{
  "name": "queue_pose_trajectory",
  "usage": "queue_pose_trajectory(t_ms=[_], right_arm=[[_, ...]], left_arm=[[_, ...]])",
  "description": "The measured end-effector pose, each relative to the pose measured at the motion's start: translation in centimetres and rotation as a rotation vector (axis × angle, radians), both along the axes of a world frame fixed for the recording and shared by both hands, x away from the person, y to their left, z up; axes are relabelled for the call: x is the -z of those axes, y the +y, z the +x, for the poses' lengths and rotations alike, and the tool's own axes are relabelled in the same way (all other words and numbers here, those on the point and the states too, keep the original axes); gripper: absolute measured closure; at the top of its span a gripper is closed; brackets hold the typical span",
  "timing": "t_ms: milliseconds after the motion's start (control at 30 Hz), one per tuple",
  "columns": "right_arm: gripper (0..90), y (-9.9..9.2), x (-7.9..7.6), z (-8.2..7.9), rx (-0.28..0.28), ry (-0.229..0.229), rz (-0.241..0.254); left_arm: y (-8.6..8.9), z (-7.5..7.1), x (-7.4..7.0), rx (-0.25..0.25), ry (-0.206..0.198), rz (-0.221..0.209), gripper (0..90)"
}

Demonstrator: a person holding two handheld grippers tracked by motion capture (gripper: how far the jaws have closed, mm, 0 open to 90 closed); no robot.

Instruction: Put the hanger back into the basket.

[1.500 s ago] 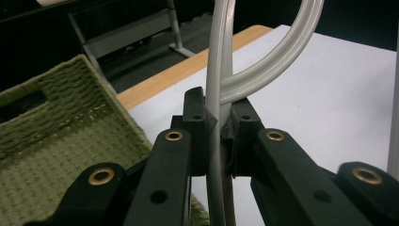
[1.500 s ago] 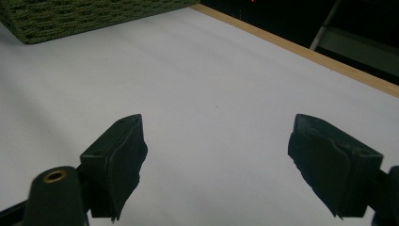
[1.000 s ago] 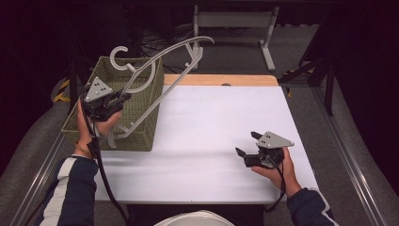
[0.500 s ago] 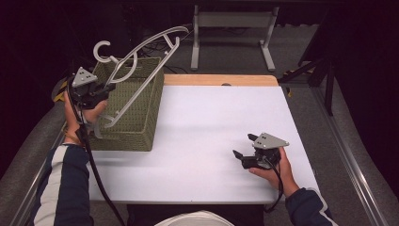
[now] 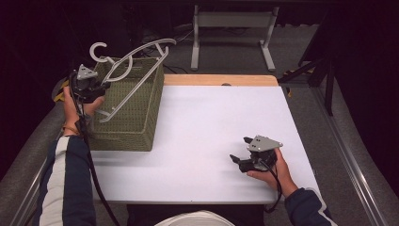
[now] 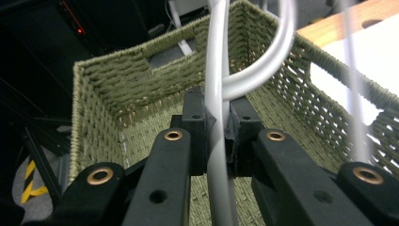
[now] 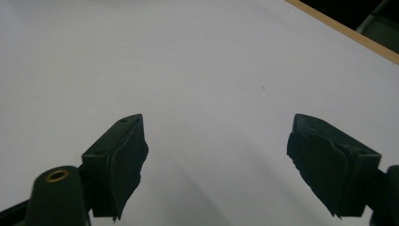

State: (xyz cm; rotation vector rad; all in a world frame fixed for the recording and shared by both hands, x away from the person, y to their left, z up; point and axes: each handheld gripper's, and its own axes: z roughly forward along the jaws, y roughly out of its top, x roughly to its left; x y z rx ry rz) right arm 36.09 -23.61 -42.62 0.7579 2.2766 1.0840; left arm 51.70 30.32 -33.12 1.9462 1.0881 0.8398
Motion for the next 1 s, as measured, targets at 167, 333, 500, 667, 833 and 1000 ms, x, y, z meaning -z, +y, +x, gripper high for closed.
queue_pose_trajectory(t_ms=[167,333,500,667,833,1000], right_arm=[[19.8,0.1,-0.1,-0.1,-0.006,-0.011,-0.01],[19.8,-0.1,-0.1,-0.1,-0.008,-0.008,-0.012],[19.8,-0.1,-0.2,-0.1,-0.006,-0.013,-0.018],[19.9,-0.1,-0.2,0.0,-0.004,-0.013,-0.018],[19.9,0.0,-0.1,-0.1,-0.006,-0.012,-0.023],[19.9,-0.1,-0.1,0.0,-0.002,-0.009,-0.019]], left_arm=[[0.0,0.9,0.7,-0.015,0.035,0.086,80.6],[0.1,1.7,2.0,-0.082,0.081,0.078,71.3],[0.1,1.7,2.2,-0.108,0.074,0.074,57.7],[-0.3,1.2,1.6,-0.11,0.03,0.056,49.3],[-1.0,0.8,1.1,-0.081,0.0,0.045,46.6],[-2.4,-0.2,0.6,-0.033,-0.038,0.044,43.8]])
